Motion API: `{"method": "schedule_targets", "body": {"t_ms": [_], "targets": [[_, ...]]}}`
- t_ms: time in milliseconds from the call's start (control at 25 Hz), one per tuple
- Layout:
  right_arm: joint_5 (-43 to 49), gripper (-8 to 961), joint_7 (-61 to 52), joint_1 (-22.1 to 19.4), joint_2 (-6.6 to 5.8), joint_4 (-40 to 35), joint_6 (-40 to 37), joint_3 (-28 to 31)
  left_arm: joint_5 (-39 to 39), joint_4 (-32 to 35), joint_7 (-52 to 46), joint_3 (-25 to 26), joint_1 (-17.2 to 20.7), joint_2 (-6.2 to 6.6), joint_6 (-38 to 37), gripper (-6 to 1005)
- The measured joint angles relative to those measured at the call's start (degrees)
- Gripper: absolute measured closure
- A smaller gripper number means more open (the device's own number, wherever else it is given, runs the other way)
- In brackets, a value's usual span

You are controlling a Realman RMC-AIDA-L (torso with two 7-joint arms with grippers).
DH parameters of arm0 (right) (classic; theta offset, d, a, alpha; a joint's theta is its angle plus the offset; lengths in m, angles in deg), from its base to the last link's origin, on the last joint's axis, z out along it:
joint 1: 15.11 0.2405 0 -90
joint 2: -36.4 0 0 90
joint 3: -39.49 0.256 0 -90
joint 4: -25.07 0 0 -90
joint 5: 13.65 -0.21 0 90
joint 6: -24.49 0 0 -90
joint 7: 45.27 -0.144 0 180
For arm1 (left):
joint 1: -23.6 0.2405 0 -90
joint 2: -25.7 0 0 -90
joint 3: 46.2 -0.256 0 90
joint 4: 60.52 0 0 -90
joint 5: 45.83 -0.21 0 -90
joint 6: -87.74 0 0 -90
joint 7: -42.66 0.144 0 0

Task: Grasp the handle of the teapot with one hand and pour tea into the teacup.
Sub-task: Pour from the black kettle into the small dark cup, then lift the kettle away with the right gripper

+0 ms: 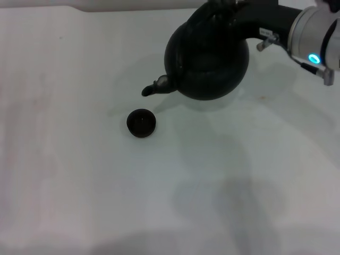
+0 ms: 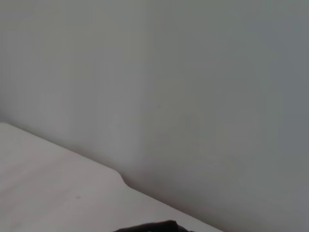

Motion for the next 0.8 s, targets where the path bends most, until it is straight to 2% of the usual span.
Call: {"method": "schedule_targets", "body": {"t_ms": [800], "targets": [[5.9,780,-0.2,1.7,0.19,2.3,-6.9,-6.9,-0.1,-0.3,0.0,-0.2,0.0,-0.09,0.0,170]]}}
